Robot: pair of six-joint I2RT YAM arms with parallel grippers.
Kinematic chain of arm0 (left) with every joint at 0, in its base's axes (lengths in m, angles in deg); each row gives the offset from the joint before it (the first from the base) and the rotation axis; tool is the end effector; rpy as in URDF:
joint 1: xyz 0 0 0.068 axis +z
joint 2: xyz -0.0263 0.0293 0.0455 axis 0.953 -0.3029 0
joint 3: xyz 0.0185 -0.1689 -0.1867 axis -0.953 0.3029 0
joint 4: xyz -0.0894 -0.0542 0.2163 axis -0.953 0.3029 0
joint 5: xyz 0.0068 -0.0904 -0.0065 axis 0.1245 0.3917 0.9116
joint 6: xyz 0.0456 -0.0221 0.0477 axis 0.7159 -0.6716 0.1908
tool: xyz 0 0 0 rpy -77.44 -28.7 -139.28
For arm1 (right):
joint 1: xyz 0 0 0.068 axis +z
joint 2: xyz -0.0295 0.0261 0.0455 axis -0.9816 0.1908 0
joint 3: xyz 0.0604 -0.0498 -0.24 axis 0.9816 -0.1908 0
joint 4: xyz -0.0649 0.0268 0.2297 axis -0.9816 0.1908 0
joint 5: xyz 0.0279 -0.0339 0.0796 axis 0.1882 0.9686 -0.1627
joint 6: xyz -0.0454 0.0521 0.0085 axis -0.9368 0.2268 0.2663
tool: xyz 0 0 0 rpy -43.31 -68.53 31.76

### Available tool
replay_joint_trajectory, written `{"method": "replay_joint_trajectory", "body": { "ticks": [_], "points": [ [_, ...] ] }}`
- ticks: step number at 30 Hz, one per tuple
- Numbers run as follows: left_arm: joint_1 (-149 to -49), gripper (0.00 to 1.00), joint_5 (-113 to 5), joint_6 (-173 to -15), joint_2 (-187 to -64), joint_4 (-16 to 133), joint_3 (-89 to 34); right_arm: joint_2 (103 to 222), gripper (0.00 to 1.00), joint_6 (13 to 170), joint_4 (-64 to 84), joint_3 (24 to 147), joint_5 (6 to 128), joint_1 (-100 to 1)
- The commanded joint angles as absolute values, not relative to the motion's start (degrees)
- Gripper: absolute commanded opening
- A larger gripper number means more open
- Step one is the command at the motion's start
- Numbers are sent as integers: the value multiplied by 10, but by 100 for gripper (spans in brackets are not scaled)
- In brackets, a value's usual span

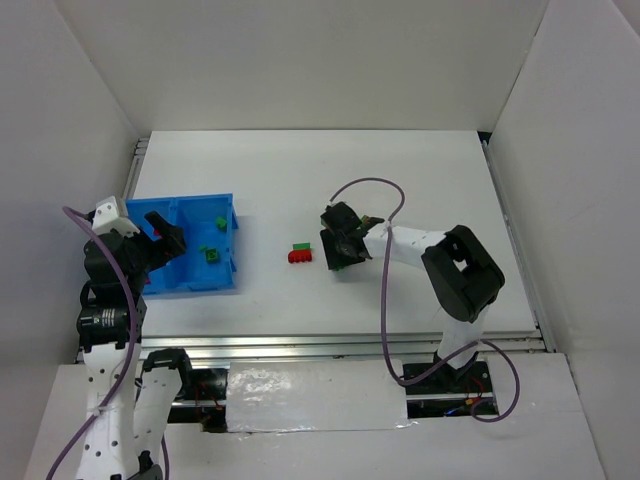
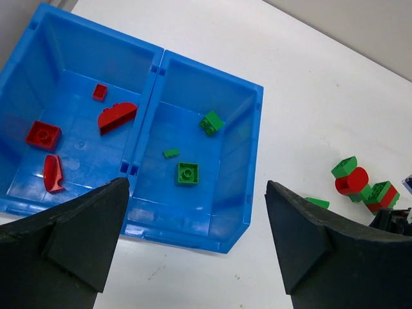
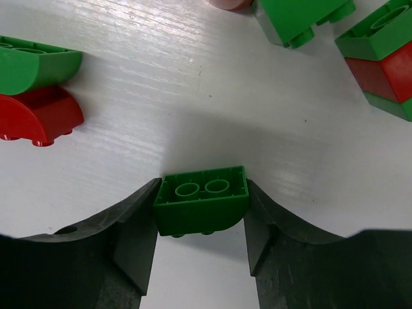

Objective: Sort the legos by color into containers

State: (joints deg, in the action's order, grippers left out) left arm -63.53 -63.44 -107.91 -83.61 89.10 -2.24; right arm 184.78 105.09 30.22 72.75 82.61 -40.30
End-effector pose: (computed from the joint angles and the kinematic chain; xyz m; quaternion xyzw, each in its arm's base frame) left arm 0.1435 0.0234 0.3242 -0.2389 0.7551 -0.0805 0.6052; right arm 0.2756 0.2105 0.1361 -0.1357 0.9576 0.0600 0.2471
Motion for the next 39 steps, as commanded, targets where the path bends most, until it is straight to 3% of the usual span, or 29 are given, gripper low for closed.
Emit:
{"method": "replay_joint_trajectory", "body": {
  "ticks": [1,12,17,23,33,37,38,39],
  "points": [
    [-638,100,-618,-1065,-836,861,-23,1828,11,1052,275,729,800,-399],
    [-638,100,-620,-1067,-832,865,-26,1708,10,1089,293,756,773,-350],
    [-638,100,-653,-1074,-821,869,-27,1706,10,1124,258,810,757,-296],
    [-638,99,-695,-1083,-805,881,-31,1785,11,1119,137,886,749,-231],
    [-638,100,-748,-1093,-797,898,-40,2018,18,1099,232,1213,733,-223],
    [-638,100,-795,-1106,-790,915,-48,2078,34,1083,253,1285,726,-217],
    [-638,99,-803,-1107,-789,919,-49,2094,53,1079,263,1308,721,-214],
    [-638,100,-804,-1107,-790,919,-49,2101,63,1076,265,1315,721,-213]
  ]
}}
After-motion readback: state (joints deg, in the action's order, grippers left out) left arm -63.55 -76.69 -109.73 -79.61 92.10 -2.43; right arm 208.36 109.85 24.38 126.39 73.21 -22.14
